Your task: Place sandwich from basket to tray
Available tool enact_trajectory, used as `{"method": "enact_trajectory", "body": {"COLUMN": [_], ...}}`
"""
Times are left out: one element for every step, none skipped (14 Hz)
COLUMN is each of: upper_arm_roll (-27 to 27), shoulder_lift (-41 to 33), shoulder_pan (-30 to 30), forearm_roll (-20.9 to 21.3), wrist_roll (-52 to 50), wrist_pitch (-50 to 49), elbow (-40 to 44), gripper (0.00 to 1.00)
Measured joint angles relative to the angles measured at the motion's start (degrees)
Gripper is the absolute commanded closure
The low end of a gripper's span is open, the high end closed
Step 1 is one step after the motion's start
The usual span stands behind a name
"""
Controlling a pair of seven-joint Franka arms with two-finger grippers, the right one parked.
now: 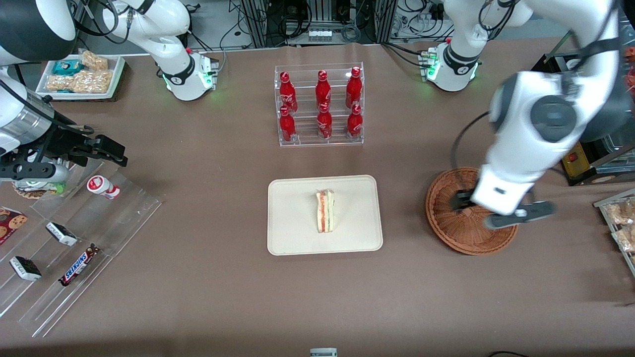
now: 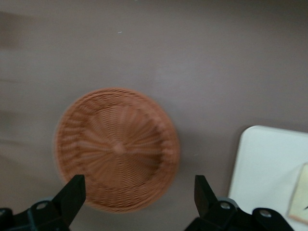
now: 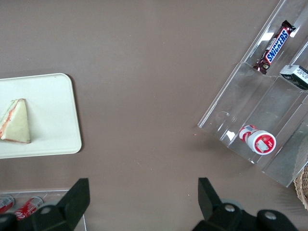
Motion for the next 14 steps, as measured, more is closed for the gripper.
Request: {"method": "enact_trajectory", "body": {"upper_arm_roll": [-0.01,-0.01,-0.01,-0.01,-0.01,-0.10,-0.24,-0.33,-0.30,-0.27,-0.27,-0.27,-0.33,-0.40], "shoulder_lift": [-1.38,-2.76,-4.10,-5.37,-6.60,-7.96,-9.38,-10.78,-11.95,-12.90,-13.72,-14.32,-14.63,-14.65], "shoulder_pan": [1.87,3.52,4.91,6.15,7.12,8.01,9.11,10.41,11.48,12.15,12.43,12.46,12.45,12.44], "forearm_roll": [-0.41,-1.05,-1.49,-1.76,-1.98,-2.56,-3.67,-4.88,-5.50,-5.71,-5.71,-5.71,-5.71,-5.71], "wrist_roll": [3.21,6.28,8.95,11.24,13.11,14.55,16.01,18.29,21.12,23.77,25.71,26.70,27.09,27.27], "wrist_pitch": [-1.76,-3.56,-5.30,-6.88,-8.23,-9.51,-10.79,-11.96,-12.99,-13.60,-13.97,-14.18,-14.25,-14.25], "elbow": [-0.13,-0.18,-0.21,-0.26,-0.26,-0.24,-0.16,0.15,0.68,1.21,1.61,1.70,1.70,1.69], "gripper": [0.00,0.00,0.00,0.00,0.00,0.00,0.00,0.00,0.00,0.00,0.00,0.00,0.00,0.00]}}
